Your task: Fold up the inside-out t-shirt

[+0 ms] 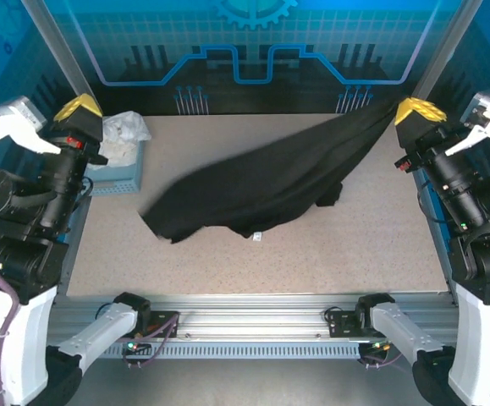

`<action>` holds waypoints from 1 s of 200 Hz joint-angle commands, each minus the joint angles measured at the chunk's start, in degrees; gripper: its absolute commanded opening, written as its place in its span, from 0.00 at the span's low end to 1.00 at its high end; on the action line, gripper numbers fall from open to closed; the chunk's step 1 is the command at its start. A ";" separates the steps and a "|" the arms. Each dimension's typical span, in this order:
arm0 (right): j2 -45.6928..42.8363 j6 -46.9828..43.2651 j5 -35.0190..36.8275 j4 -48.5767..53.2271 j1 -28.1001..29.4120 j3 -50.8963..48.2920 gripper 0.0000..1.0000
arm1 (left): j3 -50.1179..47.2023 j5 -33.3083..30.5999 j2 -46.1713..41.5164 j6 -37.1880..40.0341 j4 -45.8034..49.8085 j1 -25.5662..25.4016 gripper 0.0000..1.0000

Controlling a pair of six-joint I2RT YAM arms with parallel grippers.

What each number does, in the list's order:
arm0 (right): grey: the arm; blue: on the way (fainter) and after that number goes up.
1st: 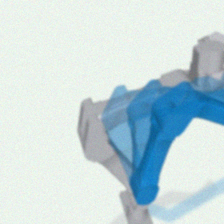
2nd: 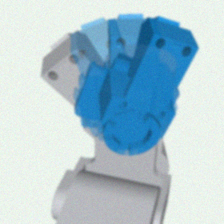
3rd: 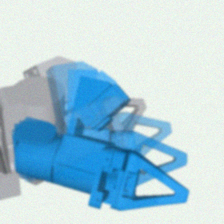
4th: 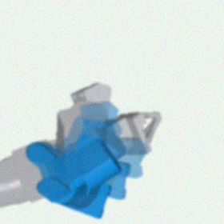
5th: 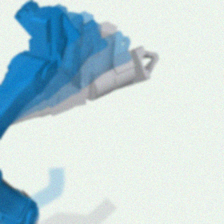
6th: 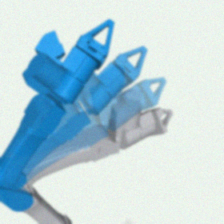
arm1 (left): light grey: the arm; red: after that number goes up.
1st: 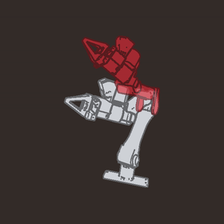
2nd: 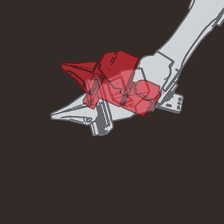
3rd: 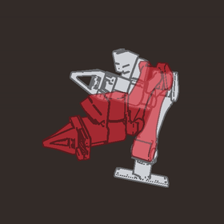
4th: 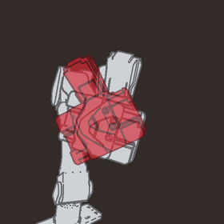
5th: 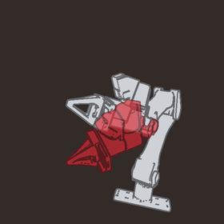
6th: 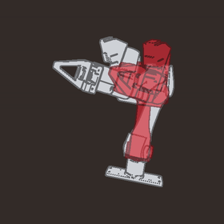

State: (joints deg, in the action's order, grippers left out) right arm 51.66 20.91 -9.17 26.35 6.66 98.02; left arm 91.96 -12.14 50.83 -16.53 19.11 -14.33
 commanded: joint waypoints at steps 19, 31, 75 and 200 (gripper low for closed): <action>11.63 -1.01 3.63 -3.65 -0.37 -2.10 0.00 | 1.31 -0.49 18.04 4.40 1.82 3.32 0.00; 14.67 0.06 1.11 -5.29 0.11 -2.06 0.00 | -0.57 6.74 20.61 3.09 1.67 3.17 0.00; 20.18 -2.73 5.83 -5.14 2.09 -6.45 0.00 | -25.50 11.19 21.29 -2.75 -14.82 -10.67 0.00; 39.54 -8.71 1.57 6.59 -4.07 -0.60 0.00 | -20.15 21.36 55.22 20.18 -27.51 -47.80 0.42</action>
State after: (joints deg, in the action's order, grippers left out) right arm 89.65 13.39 -4.47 30.06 5.26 94.41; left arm 64.90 3.81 99.46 -5.45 -6.31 -58.78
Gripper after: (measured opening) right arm 0.057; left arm 0.396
